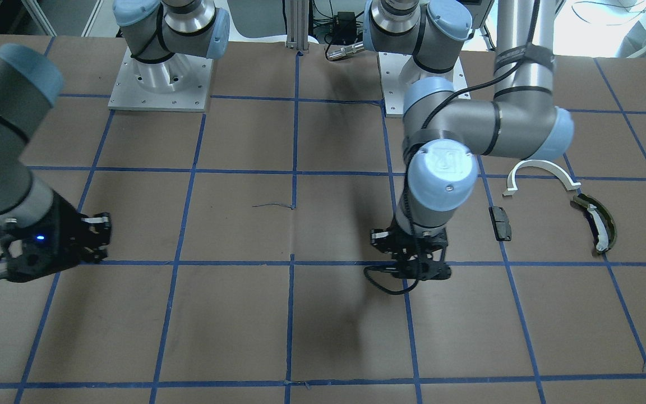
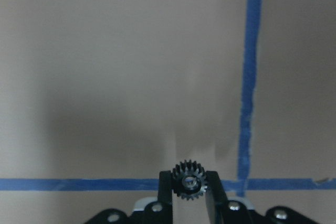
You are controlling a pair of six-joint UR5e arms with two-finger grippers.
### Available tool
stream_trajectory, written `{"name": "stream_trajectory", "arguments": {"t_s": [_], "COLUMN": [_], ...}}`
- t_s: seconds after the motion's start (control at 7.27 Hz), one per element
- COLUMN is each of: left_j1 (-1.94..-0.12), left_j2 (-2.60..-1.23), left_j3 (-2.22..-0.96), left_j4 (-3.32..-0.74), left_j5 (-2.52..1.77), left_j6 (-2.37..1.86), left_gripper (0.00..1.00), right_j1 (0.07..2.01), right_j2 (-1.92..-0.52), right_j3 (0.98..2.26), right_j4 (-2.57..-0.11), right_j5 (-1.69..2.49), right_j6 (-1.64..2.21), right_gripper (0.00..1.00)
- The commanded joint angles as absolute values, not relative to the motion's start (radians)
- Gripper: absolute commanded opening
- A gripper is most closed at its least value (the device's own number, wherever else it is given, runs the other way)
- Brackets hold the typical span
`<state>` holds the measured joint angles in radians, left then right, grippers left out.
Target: Place bearing gear from tray to pile
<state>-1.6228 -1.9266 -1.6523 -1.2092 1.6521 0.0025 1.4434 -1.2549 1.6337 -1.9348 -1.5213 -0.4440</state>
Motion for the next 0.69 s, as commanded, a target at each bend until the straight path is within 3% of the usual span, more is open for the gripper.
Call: {"name": "stream_trajectory", "arguments": {"t_s": [0.0, 0.28, 0.55], "left_j1": [-1.417, -1.159, -0.978], "left_j2": [-1.838, -1.804, -1.809], "left_j3": [-1.765, -1.848, -1.855], "left_j4": [-1.210, -1.169, -1.167], "left_j5": [1.680, 1.672, 1.658], "left_j6": [0.250, 0.572, 0.791], "left_gripper": [0.00, 0.00, 0.00], "right_j1": [1.731, 1.897, 1.971], "right_j2": [-1.145, -1.068, -1.043], "right_j3": [1.635, 1.640, 1.650], "right_j4": [-2.110, -2.184, -2.189], "right_j5": [-1.523, -1.531, -1.531], "right_j6": [-0.028, 0.163, 0.259], "right_gripper": [0.00, 0.00, 0.00]}}
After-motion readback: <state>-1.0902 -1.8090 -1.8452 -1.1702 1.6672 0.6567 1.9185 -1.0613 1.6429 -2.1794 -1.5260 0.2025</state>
